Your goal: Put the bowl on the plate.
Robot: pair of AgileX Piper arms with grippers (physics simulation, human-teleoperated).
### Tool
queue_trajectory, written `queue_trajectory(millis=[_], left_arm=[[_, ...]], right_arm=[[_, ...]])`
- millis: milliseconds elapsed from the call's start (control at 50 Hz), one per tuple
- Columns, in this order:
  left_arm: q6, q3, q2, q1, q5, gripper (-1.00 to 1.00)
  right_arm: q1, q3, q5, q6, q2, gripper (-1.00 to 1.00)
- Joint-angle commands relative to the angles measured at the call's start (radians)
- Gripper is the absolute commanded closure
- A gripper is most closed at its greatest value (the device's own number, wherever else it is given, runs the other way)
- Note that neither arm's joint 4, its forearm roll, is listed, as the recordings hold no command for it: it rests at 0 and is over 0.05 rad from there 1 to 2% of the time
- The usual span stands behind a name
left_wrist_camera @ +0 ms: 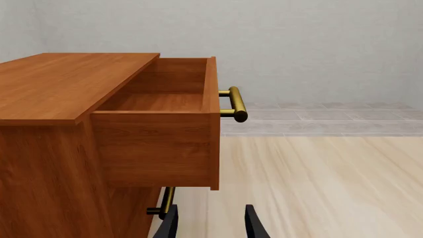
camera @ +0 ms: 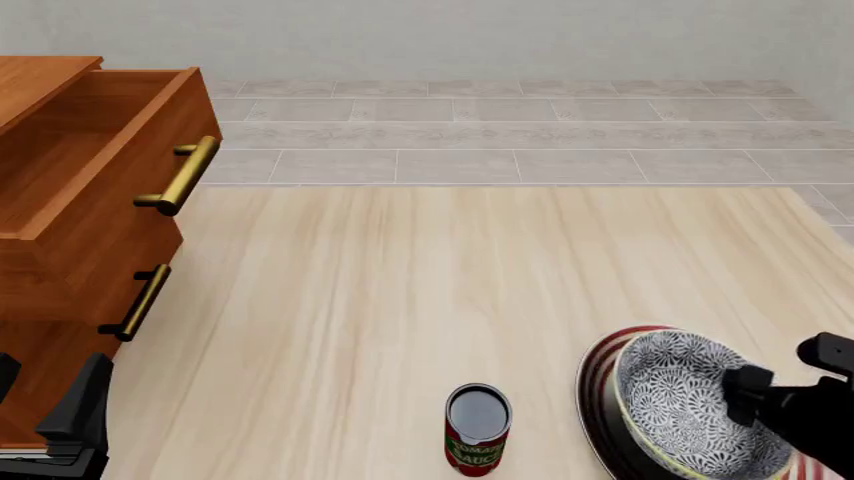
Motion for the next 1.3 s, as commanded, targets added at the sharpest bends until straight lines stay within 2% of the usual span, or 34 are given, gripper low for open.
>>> queue_trajectory(millis=[20, 380, 740, 1300], left_arm=[[0.0, 0.0, 0.0, 0.0, 0.0, -1.0], [0.0, 0.0, 0.0, 0.0, 0.0, -1.0], [0.0, 0.0, 0.0, 0.0, 0.0, -1.0], [0.0, 0.0, 0.0, 0.0, 0.0, -1.0]], right_arm=[[-0.023, -0.048, 0.053, -0.04, -0.033, -1.0], [-0.032, -0.106, 0.124, -0.062, -0.078, -1.0], [-0.06, -0.24, 0.27, -0.101, -0.171, -1.0], [-0.027, -0.358, 0.346, -0.114, -0.212, -1.0]])
